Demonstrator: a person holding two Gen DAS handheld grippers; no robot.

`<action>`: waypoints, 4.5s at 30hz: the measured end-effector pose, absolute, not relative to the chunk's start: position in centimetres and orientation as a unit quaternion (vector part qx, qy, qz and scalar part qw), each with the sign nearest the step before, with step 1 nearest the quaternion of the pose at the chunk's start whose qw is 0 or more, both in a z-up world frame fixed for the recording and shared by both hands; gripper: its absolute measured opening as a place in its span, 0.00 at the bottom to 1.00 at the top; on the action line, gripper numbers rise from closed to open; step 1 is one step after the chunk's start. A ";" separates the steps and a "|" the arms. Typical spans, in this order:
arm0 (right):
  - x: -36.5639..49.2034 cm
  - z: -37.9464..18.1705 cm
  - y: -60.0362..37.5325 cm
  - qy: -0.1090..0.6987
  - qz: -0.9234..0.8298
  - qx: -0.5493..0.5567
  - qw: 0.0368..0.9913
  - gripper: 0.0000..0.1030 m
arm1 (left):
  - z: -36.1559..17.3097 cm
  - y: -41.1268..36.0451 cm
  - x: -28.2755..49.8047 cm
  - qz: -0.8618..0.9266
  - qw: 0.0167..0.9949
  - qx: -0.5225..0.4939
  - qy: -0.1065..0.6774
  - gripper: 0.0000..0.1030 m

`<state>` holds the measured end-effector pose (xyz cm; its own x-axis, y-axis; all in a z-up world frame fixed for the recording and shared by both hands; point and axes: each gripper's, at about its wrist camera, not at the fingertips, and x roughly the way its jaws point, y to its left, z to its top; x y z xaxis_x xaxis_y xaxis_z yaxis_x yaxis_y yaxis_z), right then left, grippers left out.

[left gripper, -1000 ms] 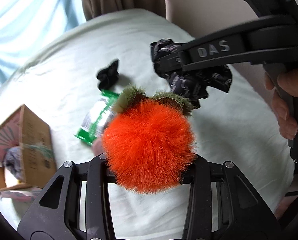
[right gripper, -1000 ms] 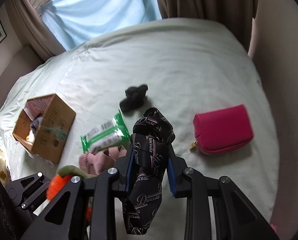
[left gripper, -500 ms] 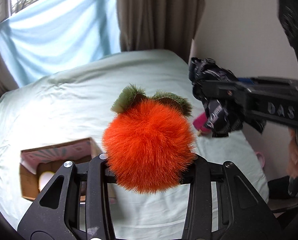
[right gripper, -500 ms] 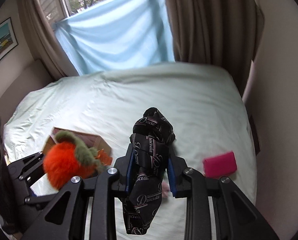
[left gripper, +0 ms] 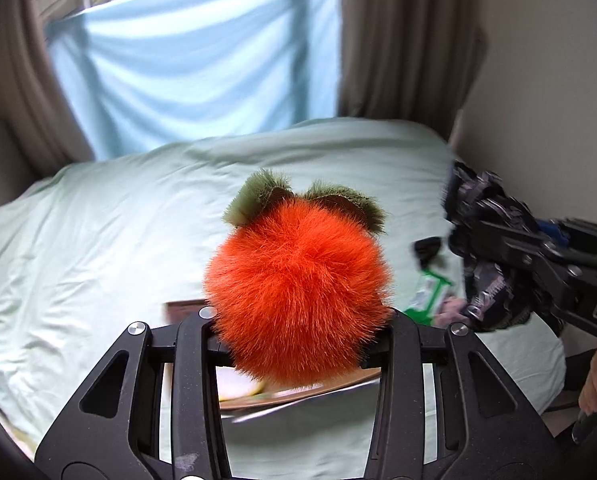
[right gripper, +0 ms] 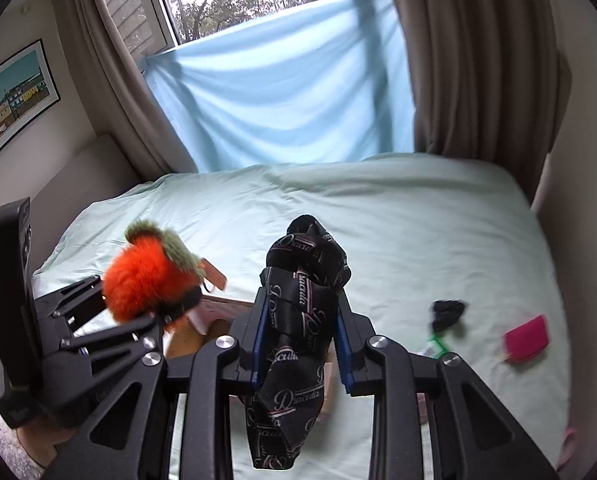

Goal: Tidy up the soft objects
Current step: 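Carry the pompom and black cloth into the box and open both tools, then withdraw both tools from the box toward the pink fabric and wipes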

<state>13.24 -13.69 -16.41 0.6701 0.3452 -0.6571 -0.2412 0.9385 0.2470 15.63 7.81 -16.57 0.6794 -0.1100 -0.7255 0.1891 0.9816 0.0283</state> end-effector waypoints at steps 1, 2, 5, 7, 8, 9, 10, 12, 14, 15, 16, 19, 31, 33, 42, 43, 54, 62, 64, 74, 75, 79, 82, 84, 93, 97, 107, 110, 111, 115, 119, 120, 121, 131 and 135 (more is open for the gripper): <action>13.5 -16.7 -12.3 0.380 0.161 0.071 0.908 0.26 | -16.7 9.3 15.9 -0.076 0.913 0.049 0.398 0.34; 13.8 -17.1 -11.1 0.385 0.161 0.072 0.906 0.26 | -17.0 10.6 16.3 -0.070 0.911 0.048 0.404 0.34; 14.8 -18.3 -7.6 0.399 0.164 0.074 0.899 0.26 | -18.3 14.2 17.2 -0.053 0.903 0.049 0.424 0.34; 15.4 -19.8 -5.5 0.413 0.167 0.076 0.892 0.26 | -19.6 16.3 17.9 -0.044 0.895 0.044 0.441 0.34; 15.8 -20.3 -4.8 0.419 0.169 0.078 0.889 0.26 | -20.3 17.1 18.3 -0.040 0.891 0.041 0.450 0.34; 16.1 -21.1 -4.0 0.426 0.171 0.080 0.885 0.26 | -21.0 17.6 18.5 -0.037 0.888 0.038 0.457 0.34; 16.6 -21.7 -3.3 0.433 0.172 0.083 0.881 0.26 | -21.9 18.1 18.8 -0.035 0.884 0.034 0.465 0.34; 17.6 -23.1 -1.8 0.450 0.173 0.085 0.872 0.26 | -23.9 18.5 19.6 -0.033 0.876 0.028 0.481 0.34; 18.5 -24.4 -0.7 0.466 0.171 0.083 0.864 0.26 | -25.8 18.7 20.4 -0.032 0.866 0.023 0.499 0.34; 19.1 -25.1 -0.1 0.474 0.170 0.081 0.860 0.26 | -26.7 18.9 20.8 -0.031 0.860 0.020 0.508 0.34; 19.6 -25.9 0.4 0.484 0.168 0.080 0.855 0.26 | -27.7 19.1 21.1 -0.028 0.853 0.017 0.521 0.34; 21.4 -28.4 1.6 0.515 0.166 0.079 0.837 0.26 | -30.4 19.4 22.3 -0.022 0.833 0.006 0.552 0.34; 27.7 -38.1 2.3 0.636 0.155 0.122 0.746 0.26 | -39.8 18.8 26.0 -0.020 0.766 0.015 0.643 0.34; 28.2 -39.5 2.4 0.650 0.153 0.130 0.733 0.26 | -40.8 18.5 26.4 -0.025 0.758 0.022 0.651 0.34; 29.6 -41.7 2.8 0.680 0.159 0.140 0.702 0.45 | -40.2 16.8 27.0 -0.062 0.765 0.054 0.639 1.00; 29.8 -41.6 2.6 0.679 0.158 0.139 0.703 0.55 | -39.8 16.6 26.8 -0.065 0.770 0.057 0.632 0.99; 30.8 -41.0 1.4 0.671 0.163 0.134 0.711 1.00 | -38.5 16.0 26.0 -0.077 0.775 0.056 0.625 1.00; 29.2 -38.4 1.3 0.652 0.165 0.132 0.728 1.00 | -35.9 17.1 24.3 -0.063 0.791 0.049 0.607 0.99; 28.5 -37.4 1.4 0.645 0.166 0.129 0.735 1.00 | -34.8 17.1 23.6 -0.063 0.797 0.054 0.598 1.00; 24.8 -30.7 1.9 0.591 0.176 0.112 0.779 1.00 | -28.3 18.2 19.6 -0.053 0.834 0.051 0.547 1.00; 24.3 -30.0 1.9 0.586 0.177 0.108 0.784 1.00 | -27.6 18.4 18.9 -0.050 0.837 0.053 0.542 1.00; 22.1 -27.0 1.8 0.562 0.174 0.088 0.804 1.00 | -25.3 19.1 16.8 -0.040 0.847 0.058 0.527 1.00; 20.2 -24.7 1.5 0.543 0.170 0.076 0.819 1.00 | -23.4 19.6 15.3 -0.034 0.855 0.050 0.514 1.00; 19.1 -23.3 1.3 0.534 0.169 0.072 0.825 1.00 | -21.8 19.8 14.3 -0.038 0.865 0.045 0.498 1.00; 12.7 -15.5 -2.7 0.449 0.130 0.051 0.883 1.00 | -15.1 18.3 11.1 -0.049 0.897 0.041 0.438 1.00; 10.3 -12.8 -6.1 0.406 0.083 0.043 0.909 1.00 | -13.2 16.2 10.0 -0.073 0.905 0.043 0.417 1.00; 6.5 -11.6 -16.3 0.370 0.023 0.057 0.927 1.00 | -11.3 7.5 7.8 -0.078 0.917 0.049 0.387 1.00; 5.9 -11.9 -19.3 0.369 0.026 0.054 0.928 1.00 | -10.9 4.0 7.4 -0.084 0.921 0.046 0.377 1.00; 5.7 -12.0 -20.2 0.368 0.025 0.052 0.928 1.00 | -11.0 2.8 7.2 -0.085 0.922 0.047 0.374 1.00; 5.4 -12.9 -25.0 0.370 0.023 0.052 0.927 1.00 | -12.0 -2.4 7.2 -0.091 0.922 0.058 0.371 1.00; 6.2 -14.6 -29.8 0.382 0.027 0.053 0.922 1.00 | -13.8 -7.6 7.6 -0.100 0.918 0.064 0.378 1.00; 6.5 -15.1 -30.7 0.388 0.028 0.051 0.920 1.00 | -14.5 -9.0 7.7 -0.105 0.915 0.065 0.383 1.00; 6.9 -15.7 -32.0 0.394 0.027 0.048 0.917 1.00 | -15.1 -10.2 7.8 -0.109 0.913 0.066 0.387 1.00; 11.9 -21.8 -39.9 0.444 0.007 0.076 0.893 1.00 | -22.7 -18.9 10.6 -0.156 0.881 0.109 0.434 1.00; 14.2 -24.3 -41.8 0.459 -0.009 0.102 0.882 1.00 | -26.4 -20.9 12.4 -0.169 0.866 0.128 0.452 1.00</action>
